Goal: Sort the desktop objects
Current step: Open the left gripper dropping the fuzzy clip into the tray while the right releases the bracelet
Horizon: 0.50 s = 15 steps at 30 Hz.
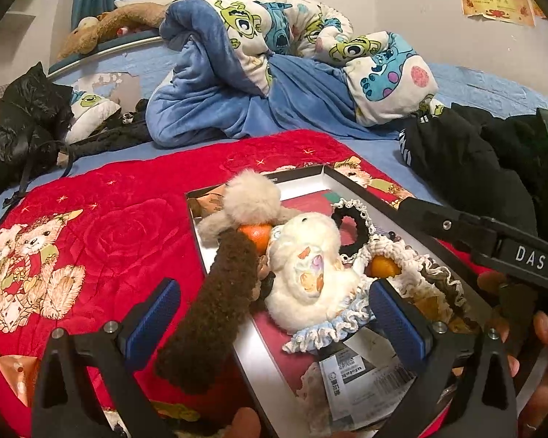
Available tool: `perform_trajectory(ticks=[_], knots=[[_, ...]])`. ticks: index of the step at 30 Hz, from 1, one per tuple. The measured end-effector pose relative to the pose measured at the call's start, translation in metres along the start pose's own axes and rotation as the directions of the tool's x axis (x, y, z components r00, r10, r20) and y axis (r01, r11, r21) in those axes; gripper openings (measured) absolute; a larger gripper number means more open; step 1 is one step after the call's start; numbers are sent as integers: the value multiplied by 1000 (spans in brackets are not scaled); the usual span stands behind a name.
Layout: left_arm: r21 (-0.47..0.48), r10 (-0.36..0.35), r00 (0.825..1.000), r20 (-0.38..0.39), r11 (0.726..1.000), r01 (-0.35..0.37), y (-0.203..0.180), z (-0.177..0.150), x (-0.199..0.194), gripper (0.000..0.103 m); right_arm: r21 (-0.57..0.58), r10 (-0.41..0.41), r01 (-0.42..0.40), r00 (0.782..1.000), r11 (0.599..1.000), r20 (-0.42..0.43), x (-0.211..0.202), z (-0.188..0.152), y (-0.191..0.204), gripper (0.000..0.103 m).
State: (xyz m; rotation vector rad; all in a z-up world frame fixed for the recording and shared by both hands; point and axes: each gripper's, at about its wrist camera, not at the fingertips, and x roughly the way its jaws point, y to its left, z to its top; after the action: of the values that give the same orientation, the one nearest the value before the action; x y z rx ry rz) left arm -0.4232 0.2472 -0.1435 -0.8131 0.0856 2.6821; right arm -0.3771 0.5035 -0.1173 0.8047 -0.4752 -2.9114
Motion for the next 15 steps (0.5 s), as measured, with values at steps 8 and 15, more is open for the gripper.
perform_trajectory(ticks=[8,15], knots=[[-13,-16,1000,-5,1000,16,2,0,1,103,9,4,-4,1000,1000,9,1,-1,-2,103],[10,-59,998,-22,998,60,4,3,-5,103,25,7,-9,997,1000,73,-11,0,-9,103]])
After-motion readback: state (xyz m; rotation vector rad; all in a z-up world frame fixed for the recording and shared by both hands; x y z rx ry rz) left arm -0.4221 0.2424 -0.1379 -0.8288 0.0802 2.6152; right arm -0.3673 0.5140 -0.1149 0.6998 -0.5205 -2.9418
